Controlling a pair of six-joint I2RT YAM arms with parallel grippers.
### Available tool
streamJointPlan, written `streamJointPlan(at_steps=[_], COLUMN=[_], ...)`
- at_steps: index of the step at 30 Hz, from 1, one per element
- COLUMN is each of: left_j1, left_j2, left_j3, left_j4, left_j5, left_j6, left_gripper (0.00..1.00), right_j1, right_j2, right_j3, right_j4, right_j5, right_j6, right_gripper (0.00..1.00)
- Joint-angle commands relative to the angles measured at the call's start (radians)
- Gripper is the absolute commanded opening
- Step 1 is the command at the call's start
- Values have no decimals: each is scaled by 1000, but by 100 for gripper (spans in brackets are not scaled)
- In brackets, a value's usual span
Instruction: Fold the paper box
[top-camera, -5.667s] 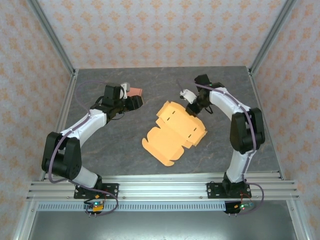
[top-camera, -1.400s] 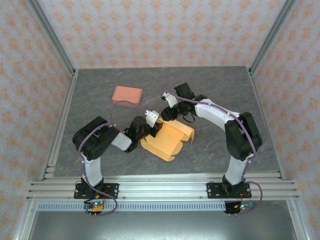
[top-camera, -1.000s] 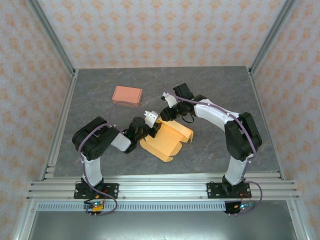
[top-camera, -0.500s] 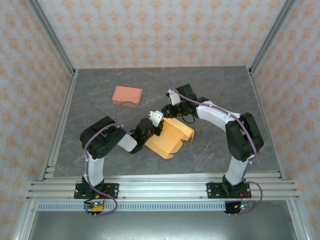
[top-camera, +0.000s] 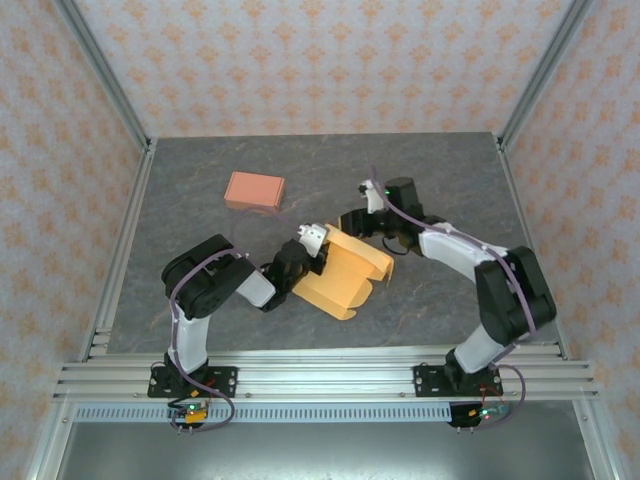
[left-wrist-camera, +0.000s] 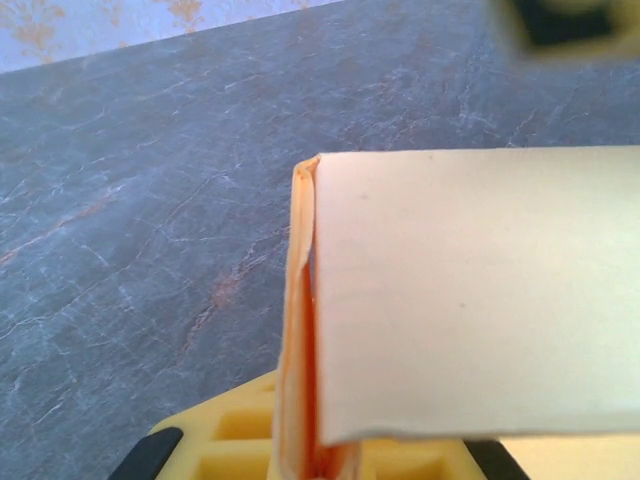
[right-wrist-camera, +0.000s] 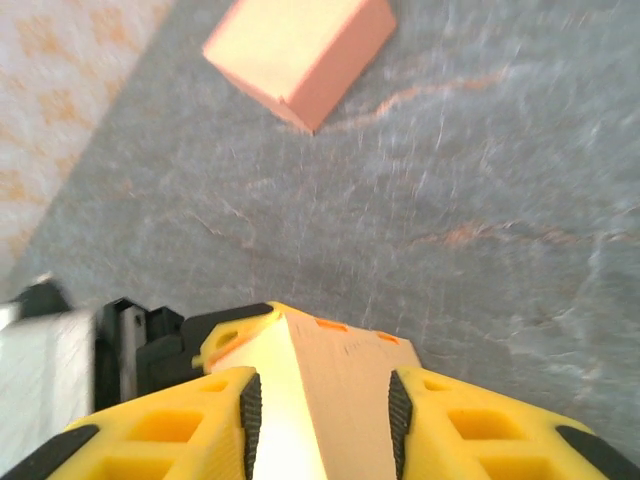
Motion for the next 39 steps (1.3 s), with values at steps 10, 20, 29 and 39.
streamJointPlan(at_steps=[10,20,29,39], left_j1=[155,265,271,269], left_j2=[-206,-244,-257,-298], left_j3=[-65,-22,-18,-1], left_j4=[-118,-259,-245,-312], left_j5=[120,220,301,254], left_j6=[-142,-202,-211,-283], left_gripper=[0,0,0,0], right_j1=[-214,-202,-47,115], right_j2=[-280,-143,19,41], right_j3=[-217,-54,6,1], right_j4=[125,-302,-71,176], right_j5=[-94,-428,-269,68], right_j6=[-360,-870,-744,-527], right_gripper=[41,39,37,30])
